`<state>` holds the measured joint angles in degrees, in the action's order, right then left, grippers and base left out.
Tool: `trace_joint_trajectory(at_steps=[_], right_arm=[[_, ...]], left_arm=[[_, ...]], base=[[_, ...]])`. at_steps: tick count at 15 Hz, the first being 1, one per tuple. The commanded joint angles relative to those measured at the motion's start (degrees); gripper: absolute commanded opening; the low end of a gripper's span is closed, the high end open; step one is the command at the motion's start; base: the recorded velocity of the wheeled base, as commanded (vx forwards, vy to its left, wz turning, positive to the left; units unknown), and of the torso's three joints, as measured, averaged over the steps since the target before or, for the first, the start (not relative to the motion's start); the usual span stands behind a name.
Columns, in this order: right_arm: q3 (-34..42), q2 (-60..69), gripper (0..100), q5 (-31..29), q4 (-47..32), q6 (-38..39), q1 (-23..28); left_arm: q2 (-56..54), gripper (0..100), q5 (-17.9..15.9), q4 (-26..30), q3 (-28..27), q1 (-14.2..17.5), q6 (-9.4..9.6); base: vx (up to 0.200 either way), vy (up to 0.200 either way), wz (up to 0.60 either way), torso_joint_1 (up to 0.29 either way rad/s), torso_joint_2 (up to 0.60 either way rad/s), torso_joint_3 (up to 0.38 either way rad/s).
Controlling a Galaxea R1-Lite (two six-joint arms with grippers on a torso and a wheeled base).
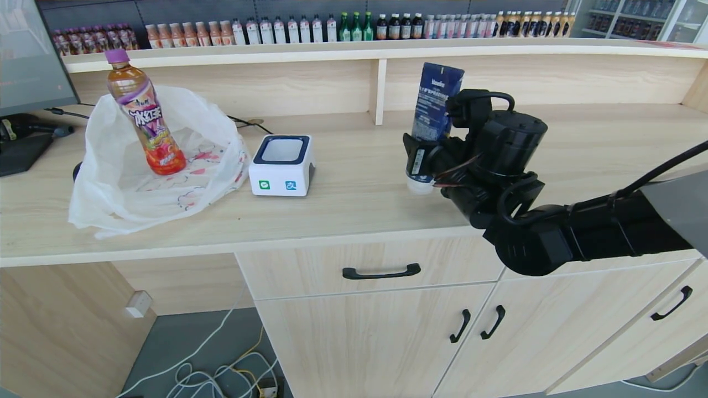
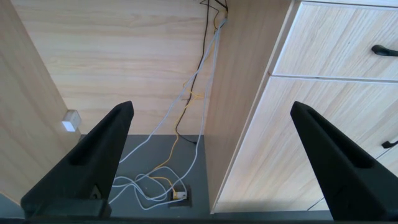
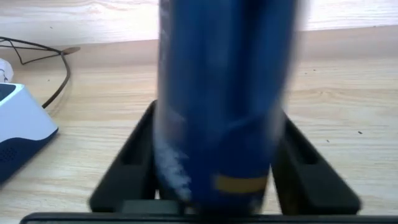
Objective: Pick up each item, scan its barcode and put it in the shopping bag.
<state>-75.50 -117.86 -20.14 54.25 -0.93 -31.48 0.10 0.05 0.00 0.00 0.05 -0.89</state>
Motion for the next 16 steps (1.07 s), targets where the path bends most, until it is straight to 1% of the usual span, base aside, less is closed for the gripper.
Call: trace_joint_trajectory(at_steps=[1,11,16], right_arm=[[-0.1,0.0,0,0.0,0.0,0.0,-0.1],[0.1,0.3,0,0.0,0.1,0.0,-0.3],[0.3,2.6,0,0.0,0.0,-0.1,-0.4]], left_arm=[[0.0,100,0.0,0.0,0.0,0.0,0.01],[0.0,100,0.0,0.0,0.0,0.0,0.01],[0.0,100,0.0,0.0,0.0,0.0,0.01]], base=[[0.000,0.000,0.00,0.000,0.00,0.000],[0.000,0.000,0.00,0.000,0.00,0.000],[0.000,0.000,0.00,0.000,0.00,0.000]])
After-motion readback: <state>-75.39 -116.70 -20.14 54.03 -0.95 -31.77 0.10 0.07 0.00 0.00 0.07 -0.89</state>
